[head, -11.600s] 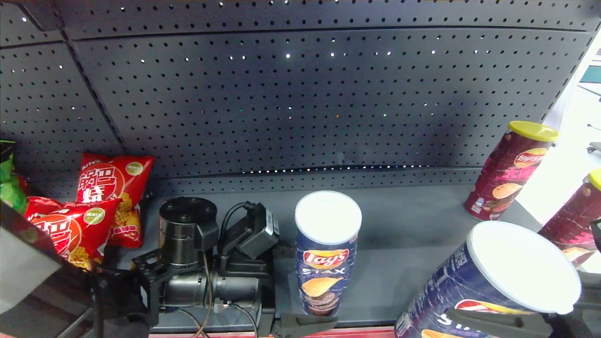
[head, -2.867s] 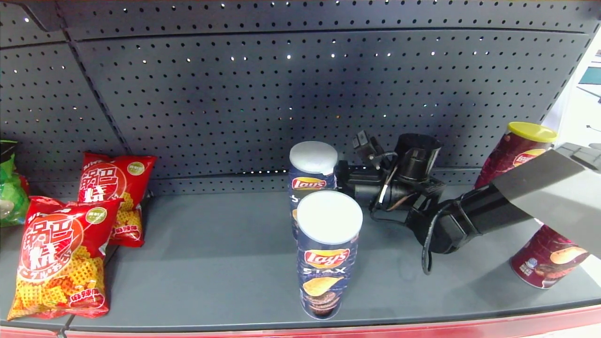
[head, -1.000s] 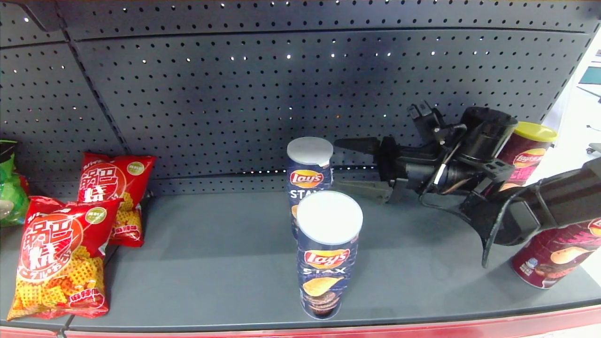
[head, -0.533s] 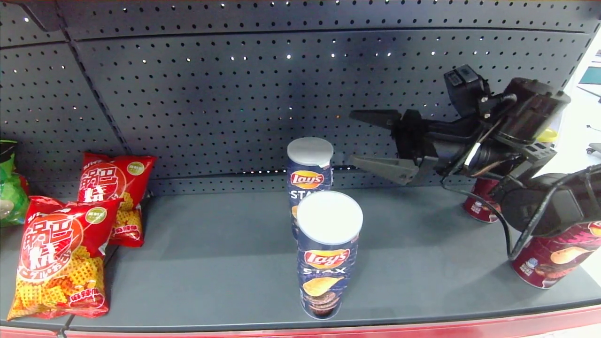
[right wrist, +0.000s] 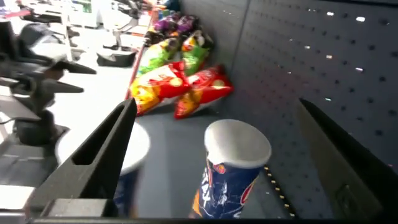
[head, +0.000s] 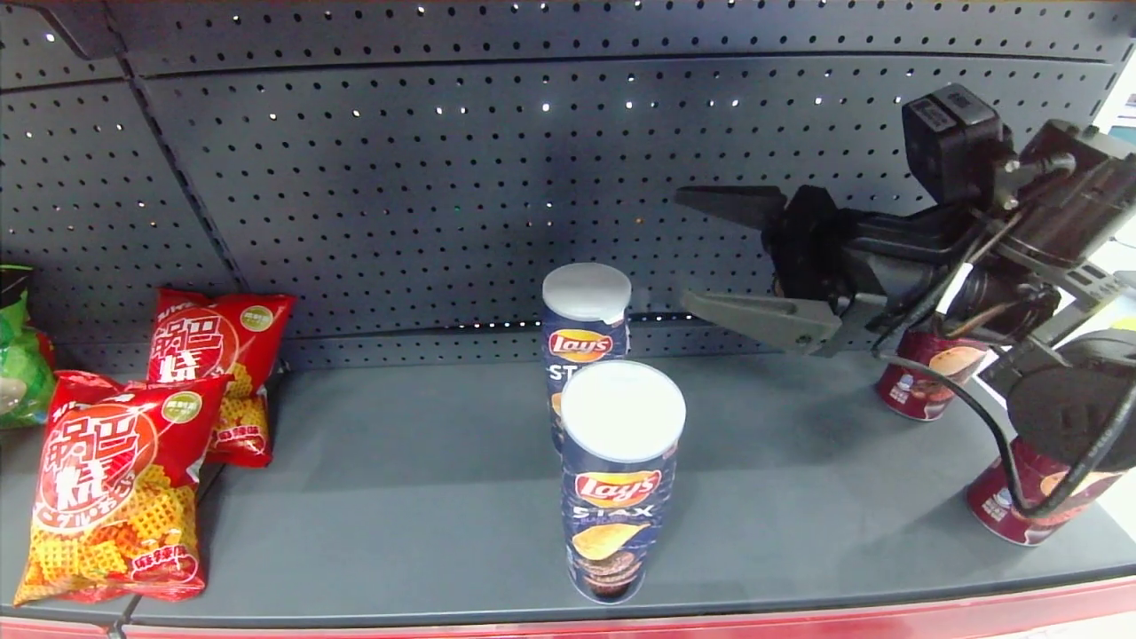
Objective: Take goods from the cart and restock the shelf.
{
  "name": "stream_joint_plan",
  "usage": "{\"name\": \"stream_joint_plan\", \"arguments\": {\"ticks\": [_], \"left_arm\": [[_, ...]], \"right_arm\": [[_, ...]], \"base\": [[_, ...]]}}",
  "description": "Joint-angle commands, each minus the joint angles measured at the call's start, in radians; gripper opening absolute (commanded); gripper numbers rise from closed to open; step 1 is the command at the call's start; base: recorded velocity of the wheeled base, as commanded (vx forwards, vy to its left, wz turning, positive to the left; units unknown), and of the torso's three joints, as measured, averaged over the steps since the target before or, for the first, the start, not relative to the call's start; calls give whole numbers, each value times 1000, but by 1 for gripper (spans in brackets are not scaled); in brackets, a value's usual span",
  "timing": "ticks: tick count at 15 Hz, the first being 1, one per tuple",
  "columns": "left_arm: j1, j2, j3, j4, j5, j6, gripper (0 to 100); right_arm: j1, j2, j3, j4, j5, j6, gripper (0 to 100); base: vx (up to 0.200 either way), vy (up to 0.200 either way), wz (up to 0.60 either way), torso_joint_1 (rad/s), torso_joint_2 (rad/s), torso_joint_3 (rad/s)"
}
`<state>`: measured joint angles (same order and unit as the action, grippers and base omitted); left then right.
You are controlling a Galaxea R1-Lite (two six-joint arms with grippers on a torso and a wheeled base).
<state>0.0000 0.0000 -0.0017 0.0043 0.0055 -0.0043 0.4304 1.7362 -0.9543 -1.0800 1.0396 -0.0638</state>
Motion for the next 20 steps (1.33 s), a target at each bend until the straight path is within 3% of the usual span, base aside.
{"name": "stream_joint_plan", "arguments": {"ticks": [1,14,20], "left_arm": [[0,0,0,0,1,0,100],[0,0,0,0,1,0,100],[0,0,0,0,1,0,100]], "right_arm": [[11,-50,58,-5,0,-2,100],[37,-156,405,-24,-7,-10,100],[31,-106,457,-26,-6,-30,100]], "base": [[0,0,0,0,0,0],[0,0,0,0,0,0],[0,0,0,0,0,0]]}}
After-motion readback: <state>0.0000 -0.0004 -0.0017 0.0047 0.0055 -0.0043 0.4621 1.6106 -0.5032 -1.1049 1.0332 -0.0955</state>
